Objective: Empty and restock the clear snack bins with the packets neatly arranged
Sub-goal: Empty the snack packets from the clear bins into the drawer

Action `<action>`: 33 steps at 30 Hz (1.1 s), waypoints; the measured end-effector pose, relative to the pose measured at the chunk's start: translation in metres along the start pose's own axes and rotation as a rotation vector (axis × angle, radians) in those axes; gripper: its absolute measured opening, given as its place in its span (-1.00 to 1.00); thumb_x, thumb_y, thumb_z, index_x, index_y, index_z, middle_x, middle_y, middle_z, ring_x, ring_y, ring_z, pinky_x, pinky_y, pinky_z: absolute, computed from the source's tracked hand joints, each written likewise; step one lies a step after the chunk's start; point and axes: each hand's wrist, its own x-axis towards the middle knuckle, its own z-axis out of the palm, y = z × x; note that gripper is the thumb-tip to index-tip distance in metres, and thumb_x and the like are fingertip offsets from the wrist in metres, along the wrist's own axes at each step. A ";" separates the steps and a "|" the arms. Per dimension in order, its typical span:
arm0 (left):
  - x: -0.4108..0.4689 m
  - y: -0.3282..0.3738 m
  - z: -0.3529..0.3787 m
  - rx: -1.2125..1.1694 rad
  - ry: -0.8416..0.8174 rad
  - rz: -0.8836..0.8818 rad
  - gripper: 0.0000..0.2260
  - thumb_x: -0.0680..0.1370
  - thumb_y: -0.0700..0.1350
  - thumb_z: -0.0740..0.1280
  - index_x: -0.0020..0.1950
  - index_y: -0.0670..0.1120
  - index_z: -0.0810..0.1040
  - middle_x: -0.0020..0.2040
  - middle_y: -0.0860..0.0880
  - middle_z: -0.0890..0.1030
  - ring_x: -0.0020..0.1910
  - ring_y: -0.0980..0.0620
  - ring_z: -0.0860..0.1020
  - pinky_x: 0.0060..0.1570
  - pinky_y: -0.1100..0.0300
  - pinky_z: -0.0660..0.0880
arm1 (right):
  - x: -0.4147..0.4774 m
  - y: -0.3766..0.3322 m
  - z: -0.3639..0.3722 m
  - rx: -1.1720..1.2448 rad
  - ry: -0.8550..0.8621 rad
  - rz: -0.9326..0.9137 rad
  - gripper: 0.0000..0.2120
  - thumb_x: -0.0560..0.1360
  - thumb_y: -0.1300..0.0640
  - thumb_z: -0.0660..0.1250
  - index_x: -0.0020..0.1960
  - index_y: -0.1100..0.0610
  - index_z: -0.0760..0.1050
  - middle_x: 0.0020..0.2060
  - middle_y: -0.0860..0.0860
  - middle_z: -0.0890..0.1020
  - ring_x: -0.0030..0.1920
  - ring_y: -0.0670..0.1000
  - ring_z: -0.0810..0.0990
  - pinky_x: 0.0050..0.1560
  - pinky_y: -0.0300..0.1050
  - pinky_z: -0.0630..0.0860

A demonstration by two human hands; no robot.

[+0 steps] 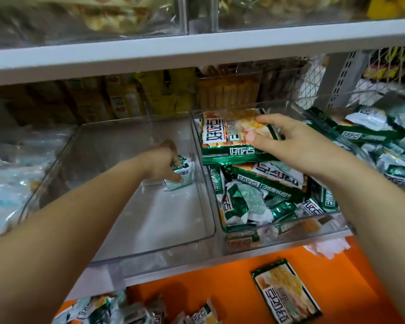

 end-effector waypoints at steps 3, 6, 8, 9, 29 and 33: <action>0.000 -0.003 0.005 0.000 -0.008 0.030 -0.72 0.48 0.09 0.42 -0.02 -0.09 0.52 0.08 -0.04 0.49 -0.07 0.08 0.39 -0.17 0.20 0.33 | 0.000 -0.002 -0.002 -0.049 -0.049 0.032 -0.37 0.48 -0.26 0.25 0.49 -0.13 0.20 0.49 -0.09 0.25 0.43 0.00 0.29 0.14 -0.19 0.21; -0.002 -0.006 0.009 0.030 -0.002 0.052 -0.74 0.47 0.13 0.40 -0.07 0.00 0.43 -0.07 -0.01 0.44 -0.13 0.03 0.38 -0.15 0.17 0.29 | 0.002 -0.004 -0.004 -0.111 -0.104 0.053 -0.33 0.49 -0.31 0.19 0.52 -0.15 0.10 0.52 -0.07 0.19 0.46 0.02 0.25 0.21 -0.17 0.21; -0.005 -0.005 0.009 0.022 0.020 0.042 -0.76 0.47 0.13 0.41 -0.04 0.01 0.49 -0.10 -0.06 0.48 -0.15 -0.02 0.43 -0.14 0.16 0.33 | 0.003 -0.006 -0.005 -0.081 -0.112 0.068 -0.29 0.46 -0.32 0.22 0.53 -0.14 0.09 0.52 -0.08 0.17 0.47 0.02 0.23 0.28 -0.14 0.20; -0.008 -0.005 0.008 0.023 0.035 0.035 -0.76 0.48 0.12 0.41 -0.02 0.01 0.49 -0.08 -0.07 0.49 -0.13 -0.03 0.45 -0.13 0.16 0.34 | 0.003 -0.006 -0.005 -0.033 -0.106 0.078 -0.27 0.45 -0.30 0.26 0.52 -0.13 0.11 0.52 -0.08 0.18 0.47 0.02 0.23 0.29 -0.14 0.20; -0.237 0.110 -0.040 -0.589 0.446 0.114 -0.51 0.35 0.34 0.38 -0.09 -0.08 0.62 -0.12 0.02 0.58 -0.18 0.17 0.50 -0.15 0.24 0.42 | -0.124 0.016 -0.030 0.780 0.032 0.063 -0.58 0.47 0.11 0.40 0.26 -0.20 0.45 0.23 -0.02 0.56 0.07 0.05 0.65 0.06 0.09 0.58; -0.259 0.128 0.009 -0.523 0.145 0.100 -0.44 0.34 0.37 0.34 -0.09 -0.14 0.56 -0.16 -0.07 0.55 -0.28 0.11 0.45 -0.30 0.26 0.32 | -0.184 0.051 -0.046 0.772 -0.149 0.109 -0.52 0.35 0.23 0.36 0.23 -0.09 0.50 0.09 -0.02 0.65 0.00 0.02 0.66 -0.14 -0.22 0.60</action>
